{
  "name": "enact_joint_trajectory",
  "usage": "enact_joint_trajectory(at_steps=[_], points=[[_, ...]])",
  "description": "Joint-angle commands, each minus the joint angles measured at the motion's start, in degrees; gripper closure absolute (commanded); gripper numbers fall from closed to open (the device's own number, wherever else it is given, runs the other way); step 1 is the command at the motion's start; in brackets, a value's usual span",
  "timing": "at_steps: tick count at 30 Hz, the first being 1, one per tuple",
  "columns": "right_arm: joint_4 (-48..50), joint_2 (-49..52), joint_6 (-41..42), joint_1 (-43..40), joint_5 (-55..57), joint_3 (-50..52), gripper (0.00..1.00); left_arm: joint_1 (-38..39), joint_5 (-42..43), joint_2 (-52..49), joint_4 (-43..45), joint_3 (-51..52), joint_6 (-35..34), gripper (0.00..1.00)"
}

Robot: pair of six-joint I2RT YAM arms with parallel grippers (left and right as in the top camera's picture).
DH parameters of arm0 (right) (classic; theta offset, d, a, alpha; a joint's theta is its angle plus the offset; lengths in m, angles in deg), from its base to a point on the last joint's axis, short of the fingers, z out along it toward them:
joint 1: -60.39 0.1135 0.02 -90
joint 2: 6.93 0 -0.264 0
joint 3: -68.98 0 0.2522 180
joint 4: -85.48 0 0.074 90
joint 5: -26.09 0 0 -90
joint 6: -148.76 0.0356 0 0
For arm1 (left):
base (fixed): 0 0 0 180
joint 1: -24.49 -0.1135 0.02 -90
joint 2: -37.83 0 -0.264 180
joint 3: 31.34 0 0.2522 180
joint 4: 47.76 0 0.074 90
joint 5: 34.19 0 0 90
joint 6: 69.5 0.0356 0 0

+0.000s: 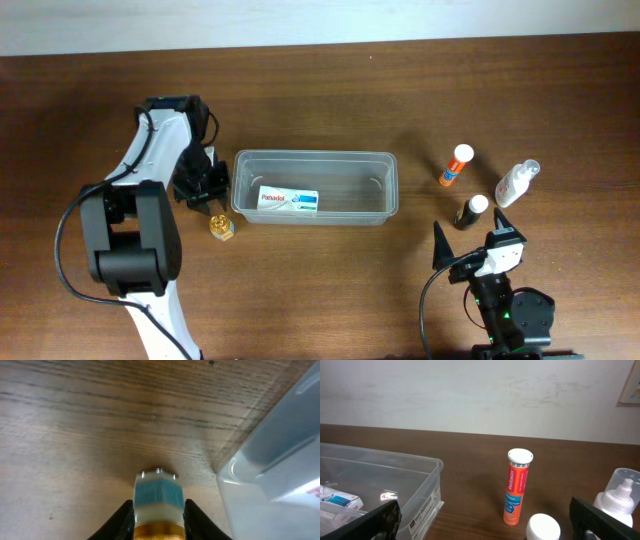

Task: Pack container

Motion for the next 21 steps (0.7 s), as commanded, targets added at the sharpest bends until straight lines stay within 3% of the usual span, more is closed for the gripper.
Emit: enact_joint_trajectory(at_steps=[1, 21], points=[[-0.37, -0.44, 0.07, -0.44, 0.31, 0.26, 0.01, -0.2, 1.62, 0.94, 0.79, 1.66, 0.9, 0.6], [-0.37, -0.44, 0.07, -0.44, 0.31, 0.26, 0.02, -0.17, 1.55, 0.94, -3.19, 1.77, 2.21, 0.51]])
